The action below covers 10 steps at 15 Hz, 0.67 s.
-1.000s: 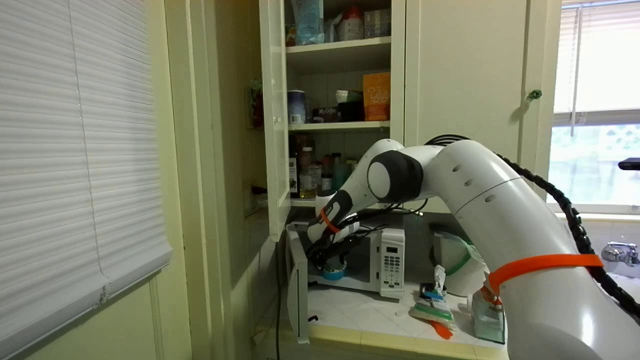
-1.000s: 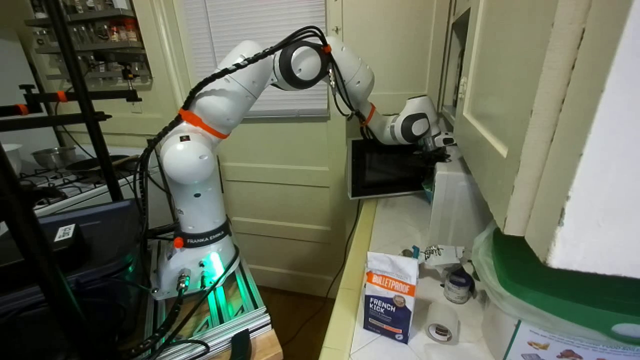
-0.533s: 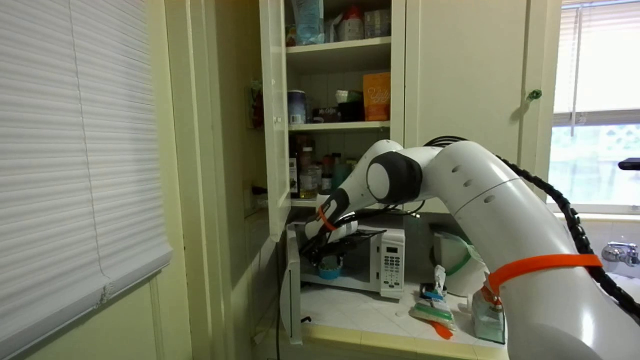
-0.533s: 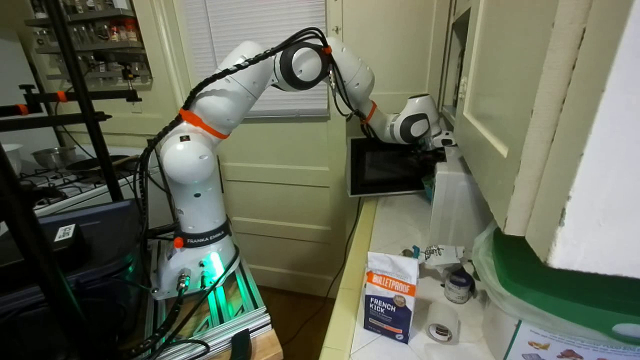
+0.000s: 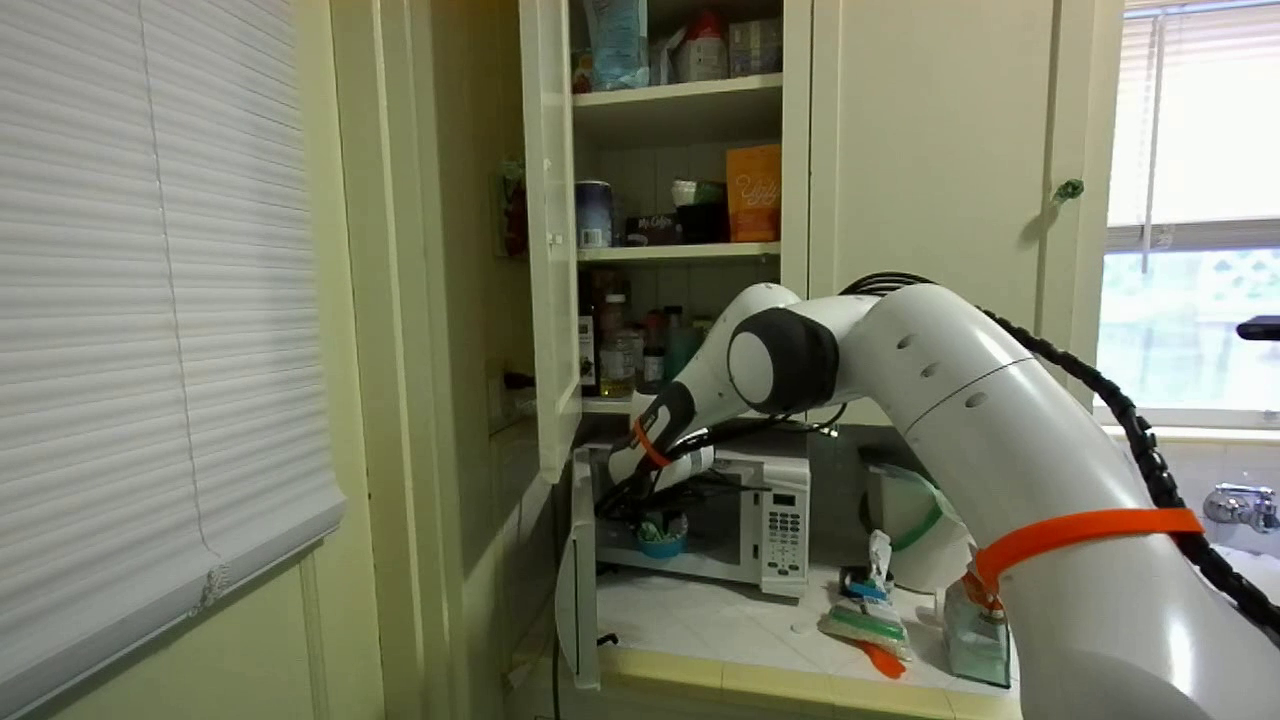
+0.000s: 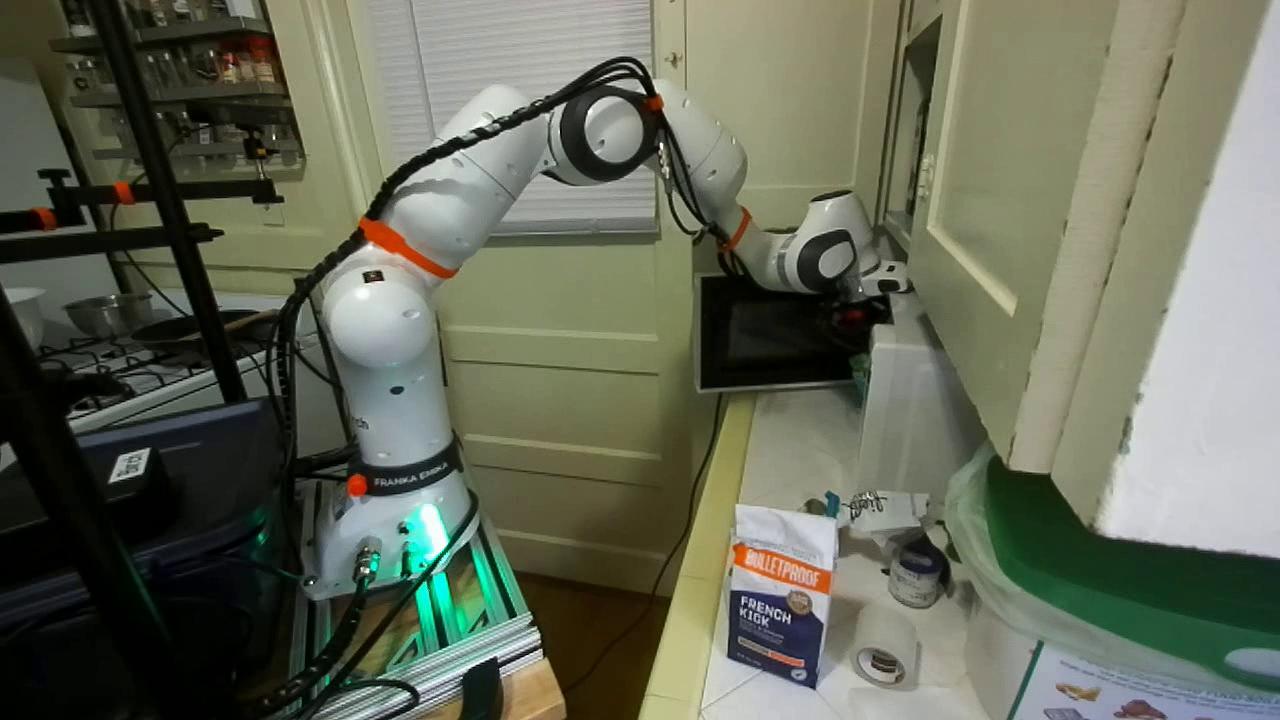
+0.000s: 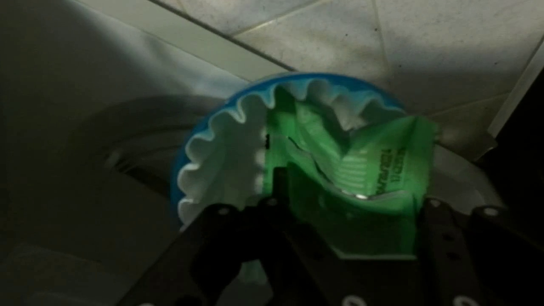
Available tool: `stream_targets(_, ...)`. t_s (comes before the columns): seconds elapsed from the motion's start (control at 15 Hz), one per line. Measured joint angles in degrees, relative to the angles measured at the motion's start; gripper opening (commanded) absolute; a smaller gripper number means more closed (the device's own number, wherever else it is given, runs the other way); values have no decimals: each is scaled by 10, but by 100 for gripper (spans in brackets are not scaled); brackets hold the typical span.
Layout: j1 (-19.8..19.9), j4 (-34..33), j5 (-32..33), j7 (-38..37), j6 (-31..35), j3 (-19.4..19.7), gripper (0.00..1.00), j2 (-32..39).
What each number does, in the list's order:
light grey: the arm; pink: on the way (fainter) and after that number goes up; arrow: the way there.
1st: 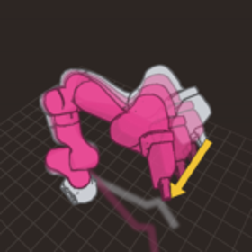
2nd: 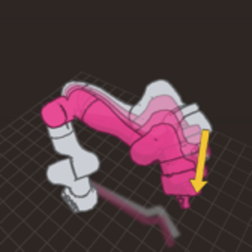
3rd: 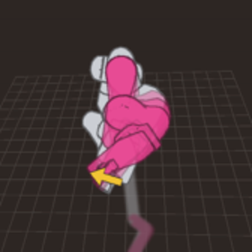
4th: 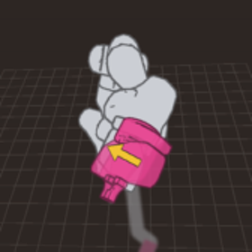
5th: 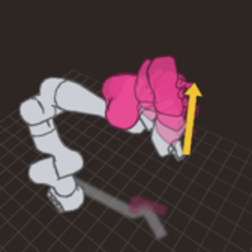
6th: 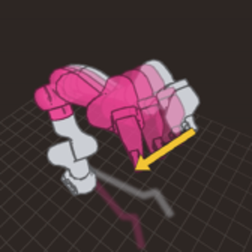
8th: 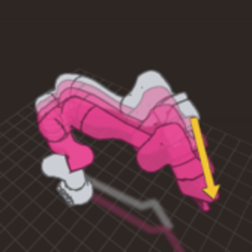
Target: Open the microwave, then put the blue bowl inside
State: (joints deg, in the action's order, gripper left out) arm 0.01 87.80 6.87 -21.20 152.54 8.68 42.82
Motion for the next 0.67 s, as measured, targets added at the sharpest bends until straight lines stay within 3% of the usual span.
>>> stream_targets(0.27,-31,9,1,-37,47,38,1,7)
stream_targets(0.67,-94,17,2,-100,112,120,5,31)
